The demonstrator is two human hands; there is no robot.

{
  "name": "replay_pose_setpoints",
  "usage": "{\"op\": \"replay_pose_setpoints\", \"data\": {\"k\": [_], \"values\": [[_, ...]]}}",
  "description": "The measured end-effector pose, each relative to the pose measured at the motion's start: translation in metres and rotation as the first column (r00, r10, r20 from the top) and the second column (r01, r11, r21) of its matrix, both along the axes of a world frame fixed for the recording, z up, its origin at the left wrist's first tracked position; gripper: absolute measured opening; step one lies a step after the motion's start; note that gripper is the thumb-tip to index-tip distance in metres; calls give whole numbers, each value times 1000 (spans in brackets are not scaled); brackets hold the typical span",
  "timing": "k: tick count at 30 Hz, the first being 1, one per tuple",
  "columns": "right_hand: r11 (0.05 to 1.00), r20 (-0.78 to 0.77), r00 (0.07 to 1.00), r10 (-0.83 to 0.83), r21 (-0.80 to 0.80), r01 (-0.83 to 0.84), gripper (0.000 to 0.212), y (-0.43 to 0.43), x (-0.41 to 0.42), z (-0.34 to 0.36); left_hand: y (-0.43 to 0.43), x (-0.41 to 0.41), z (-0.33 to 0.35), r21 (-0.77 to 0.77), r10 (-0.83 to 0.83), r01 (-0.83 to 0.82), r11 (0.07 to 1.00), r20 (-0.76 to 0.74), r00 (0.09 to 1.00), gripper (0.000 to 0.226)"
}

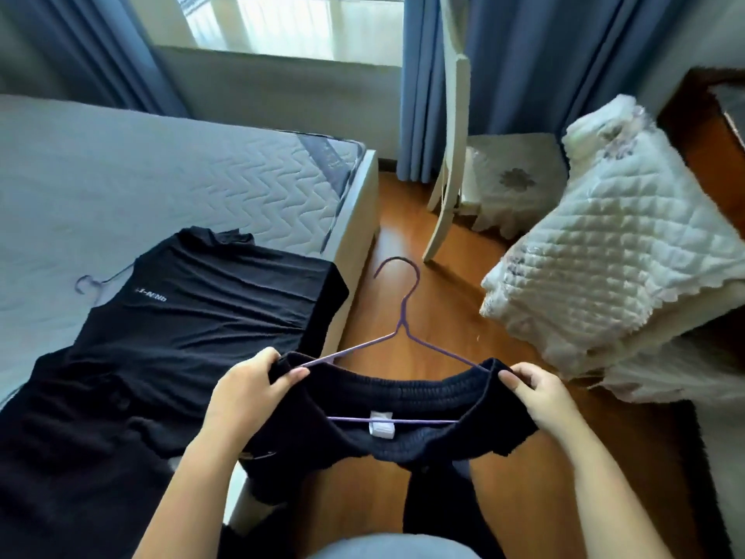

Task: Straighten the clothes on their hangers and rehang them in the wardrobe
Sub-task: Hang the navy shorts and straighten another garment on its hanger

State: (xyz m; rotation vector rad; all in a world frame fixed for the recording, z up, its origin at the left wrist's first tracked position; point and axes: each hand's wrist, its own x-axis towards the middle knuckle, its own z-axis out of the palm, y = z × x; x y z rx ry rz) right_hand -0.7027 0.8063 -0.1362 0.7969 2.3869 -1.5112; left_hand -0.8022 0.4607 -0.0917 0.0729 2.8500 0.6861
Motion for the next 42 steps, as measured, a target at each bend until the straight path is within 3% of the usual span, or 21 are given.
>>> {"op": "replay_pose_setpoints", "data": {"k": [7, 16, 24, 33, 37, 42], "values": [[987, -88, 984, 154, -30, -157, 29, 94, -169, 24, 80, -96, 29, -36, 140, -145, 989, -112, 984, 36], [856, -91, 853, 514, 111, -505, 22, 115, -376, 33, 94, -195, 12, 42, 411, -410, 911, 5, 912, 36], [718, 13, 741, 672, 236, -655, 18, 94, -577, 35, 95, -341, -20, 105, 568, -574, 812, 83, 819, 35], [504, 63, 539, 840, 278, -818, 15, 55, -740, 44, 110, -411, -30, 245, 716, -754, 610, 237, 657, 23], [375, 76, 409, 909, 276, -885, 12, 22, -812, 24, 110, -433, -37, 243, 803, -859, 451, 309, 509, 24], [296, 62, 319, 946, 236, -925, 16, -18, -888, 4, 112, -474, -33, 180, 898, -941, 288, 292, 331, 21]]}}
